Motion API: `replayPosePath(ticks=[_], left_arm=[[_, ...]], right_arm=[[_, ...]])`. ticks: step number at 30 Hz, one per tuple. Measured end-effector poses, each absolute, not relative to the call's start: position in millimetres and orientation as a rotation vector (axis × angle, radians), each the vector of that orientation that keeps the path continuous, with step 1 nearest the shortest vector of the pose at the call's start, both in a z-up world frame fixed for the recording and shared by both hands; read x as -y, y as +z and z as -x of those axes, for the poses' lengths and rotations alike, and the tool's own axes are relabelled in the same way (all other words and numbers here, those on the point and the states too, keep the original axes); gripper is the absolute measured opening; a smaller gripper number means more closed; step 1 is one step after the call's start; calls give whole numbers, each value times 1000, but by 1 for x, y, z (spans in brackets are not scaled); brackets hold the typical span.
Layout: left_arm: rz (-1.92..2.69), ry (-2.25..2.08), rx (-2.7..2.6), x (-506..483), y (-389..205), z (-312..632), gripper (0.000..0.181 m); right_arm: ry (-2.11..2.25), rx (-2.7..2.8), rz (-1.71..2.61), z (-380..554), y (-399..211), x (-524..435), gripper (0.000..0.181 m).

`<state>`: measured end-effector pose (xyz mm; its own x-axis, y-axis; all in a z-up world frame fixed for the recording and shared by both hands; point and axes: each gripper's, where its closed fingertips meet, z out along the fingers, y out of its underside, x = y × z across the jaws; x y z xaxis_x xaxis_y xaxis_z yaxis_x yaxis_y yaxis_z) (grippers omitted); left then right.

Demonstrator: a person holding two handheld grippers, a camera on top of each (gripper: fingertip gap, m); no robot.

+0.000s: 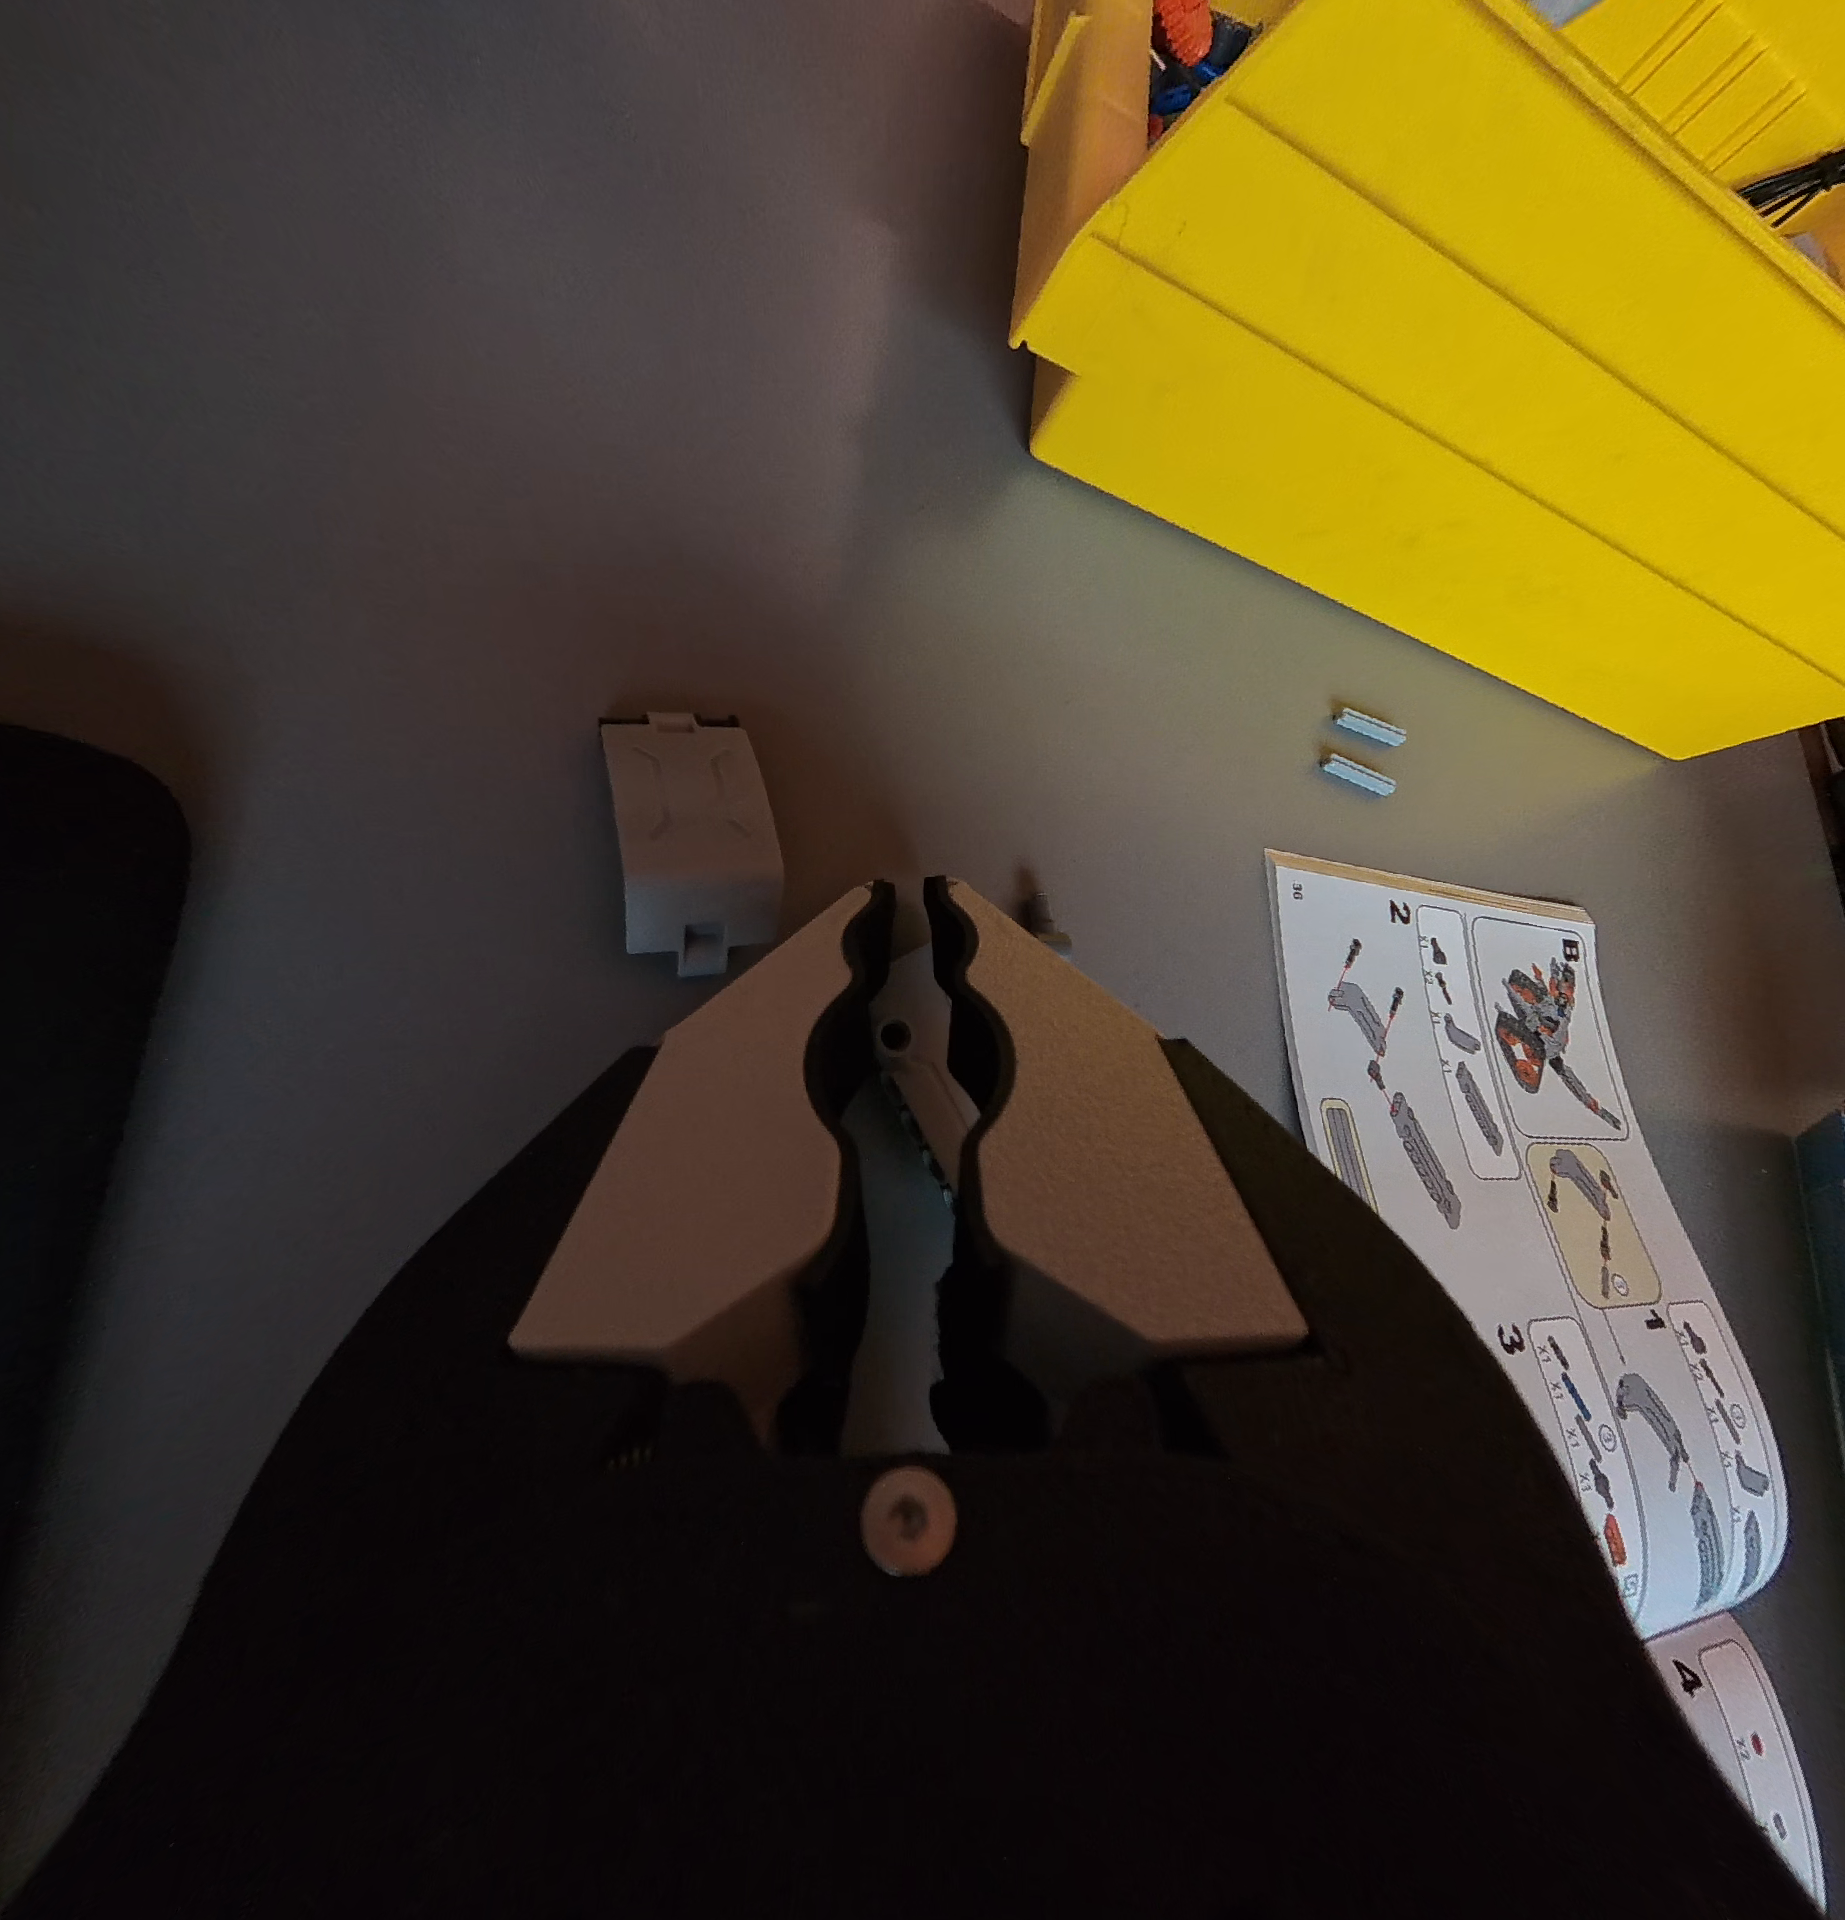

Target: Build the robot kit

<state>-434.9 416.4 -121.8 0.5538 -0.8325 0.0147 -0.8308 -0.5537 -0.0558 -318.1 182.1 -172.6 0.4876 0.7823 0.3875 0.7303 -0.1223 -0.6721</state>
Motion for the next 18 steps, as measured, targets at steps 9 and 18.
replayPosePath(ticks=[9,18], left_arm=[[2837,-151,-1446,-403,-137,420,76],[3063,134,-1358,-380,-142,481,63]], right_arm=[[77,1262,1869,318,-173,-182,6],[73,1271,1864,319,-172,-181,6]])
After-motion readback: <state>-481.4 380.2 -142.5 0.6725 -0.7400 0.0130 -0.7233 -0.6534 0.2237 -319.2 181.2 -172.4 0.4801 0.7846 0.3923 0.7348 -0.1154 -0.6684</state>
